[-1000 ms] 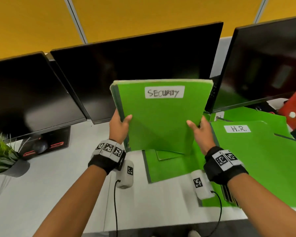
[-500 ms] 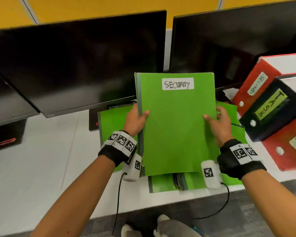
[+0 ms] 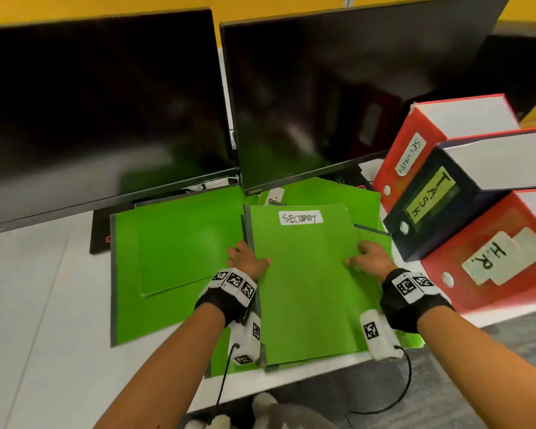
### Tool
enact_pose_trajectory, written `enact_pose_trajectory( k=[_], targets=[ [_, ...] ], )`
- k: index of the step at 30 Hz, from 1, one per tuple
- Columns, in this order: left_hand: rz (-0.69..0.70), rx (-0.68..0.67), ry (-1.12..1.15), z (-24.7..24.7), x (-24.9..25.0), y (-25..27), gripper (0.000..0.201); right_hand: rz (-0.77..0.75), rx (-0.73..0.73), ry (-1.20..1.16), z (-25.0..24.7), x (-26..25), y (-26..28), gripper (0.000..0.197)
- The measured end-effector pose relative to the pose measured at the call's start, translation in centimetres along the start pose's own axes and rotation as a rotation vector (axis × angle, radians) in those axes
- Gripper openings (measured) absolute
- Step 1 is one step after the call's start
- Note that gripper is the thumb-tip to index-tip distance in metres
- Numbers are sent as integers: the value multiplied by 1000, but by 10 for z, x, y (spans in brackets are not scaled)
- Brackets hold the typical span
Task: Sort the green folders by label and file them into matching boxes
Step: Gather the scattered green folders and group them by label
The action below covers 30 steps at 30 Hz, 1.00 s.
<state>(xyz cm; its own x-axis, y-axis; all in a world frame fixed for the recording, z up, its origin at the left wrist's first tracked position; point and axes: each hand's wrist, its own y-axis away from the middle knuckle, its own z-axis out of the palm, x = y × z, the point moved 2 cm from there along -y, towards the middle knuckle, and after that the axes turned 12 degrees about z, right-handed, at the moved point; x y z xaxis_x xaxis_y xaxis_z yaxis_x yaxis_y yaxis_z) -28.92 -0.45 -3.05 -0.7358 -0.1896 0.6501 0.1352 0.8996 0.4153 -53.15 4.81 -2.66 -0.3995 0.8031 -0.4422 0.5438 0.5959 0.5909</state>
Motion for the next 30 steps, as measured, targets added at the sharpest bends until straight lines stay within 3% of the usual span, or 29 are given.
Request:
enact_pose_trajectory(
  k=[5, 11, 16, 21, 24, 30],
  targets=[
    [-107, 58, 257, 9, -3, -3, 90, 97, -3, 128, 9, 7, -8, 81],
    [-243, -58, 192, 7, -15, -12, 84, 231, -145, -146, 9, 23, -26, 105],
    [-249, -79, 320, -5, -36, -12, 91, 247, -223, -273, 20, 10, 13, 89],
    [-251, -89, 322, -43, -63, -2, 83, 122, -226, -354, 35, -17, 59, 68],
    [-242, -90, 309, -69, -94, 1, 105, 55, -269, -356, 55, -41, 78, 58],
    [-302, 111, 260, -158, -160, 41, 88, -66, -397, -244, 138, -101, 116, 65]
  ],
)
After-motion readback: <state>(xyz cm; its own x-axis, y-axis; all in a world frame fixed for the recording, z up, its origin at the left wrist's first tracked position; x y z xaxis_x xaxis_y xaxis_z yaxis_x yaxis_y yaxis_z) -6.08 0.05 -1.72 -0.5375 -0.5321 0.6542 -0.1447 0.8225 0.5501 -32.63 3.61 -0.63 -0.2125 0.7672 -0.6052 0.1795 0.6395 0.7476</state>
